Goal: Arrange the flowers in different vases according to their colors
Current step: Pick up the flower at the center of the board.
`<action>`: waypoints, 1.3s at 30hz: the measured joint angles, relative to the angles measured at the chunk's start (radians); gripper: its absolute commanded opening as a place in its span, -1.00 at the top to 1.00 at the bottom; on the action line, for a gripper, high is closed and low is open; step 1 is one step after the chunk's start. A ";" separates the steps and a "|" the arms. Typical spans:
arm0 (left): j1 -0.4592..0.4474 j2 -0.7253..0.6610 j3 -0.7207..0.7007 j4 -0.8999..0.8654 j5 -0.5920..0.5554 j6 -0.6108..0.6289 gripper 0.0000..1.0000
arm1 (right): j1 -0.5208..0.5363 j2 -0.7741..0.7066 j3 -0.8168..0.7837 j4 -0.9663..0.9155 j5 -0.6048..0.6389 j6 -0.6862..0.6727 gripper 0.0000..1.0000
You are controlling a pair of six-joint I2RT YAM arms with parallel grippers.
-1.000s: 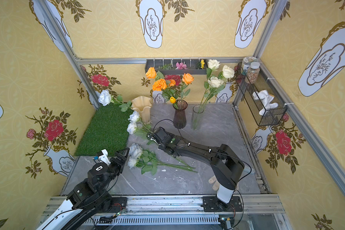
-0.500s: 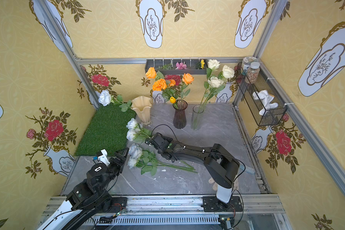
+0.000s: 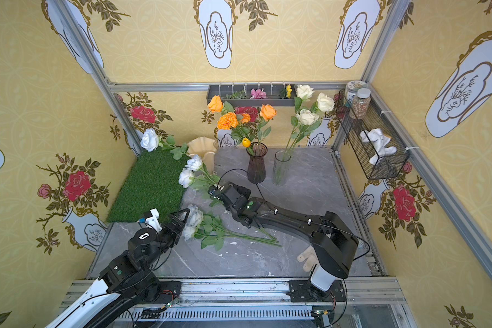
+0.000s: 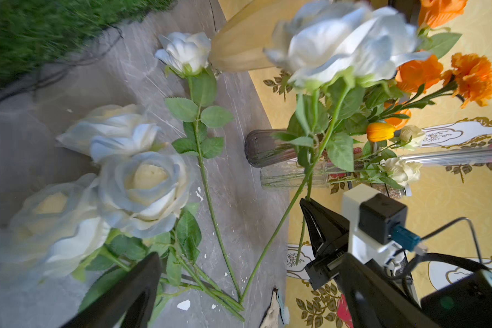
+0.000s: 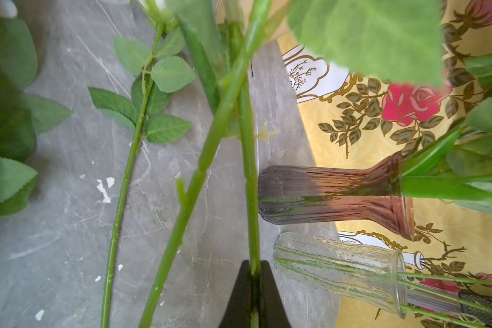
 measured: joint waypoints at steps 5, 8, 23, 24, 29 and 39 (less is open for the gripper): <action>-0.179 0.248 0.033 0.190 -0.033 0.000 -0.97 | -0.027 0.003 0.029 -0.068 -0.141 0.093 1.00; -0.291 0.416 0.050 0.293 -0.110 0.003 -0.86 | -0.045 0.005 0.028 -0.099 -0.220 0.154 1.00; -0.300 0.855 0.199 0.655 -0.297 0.063 -0.22 | -0.125 -0.081 -0.064 -0.097 -0.497 0.327 1.00; -0.282 0.863 0.199 0.666 -0.295 0.063 -0.20 | -0.127 -0.081 -0.066 -0.097 -0.517 0.327 1.00; -0.204 0.921 0.221 0.734 -0.225 0.082 -0.07 | -0.136 -0.081 -0.071 -0.098 -0.568 0.337 1.00; -0.165 0.985 0.249 0.784 -0.148 0.105 0.57 | -0.150 -0.081 -0.081 -0.101 -0.600 0.349 1.00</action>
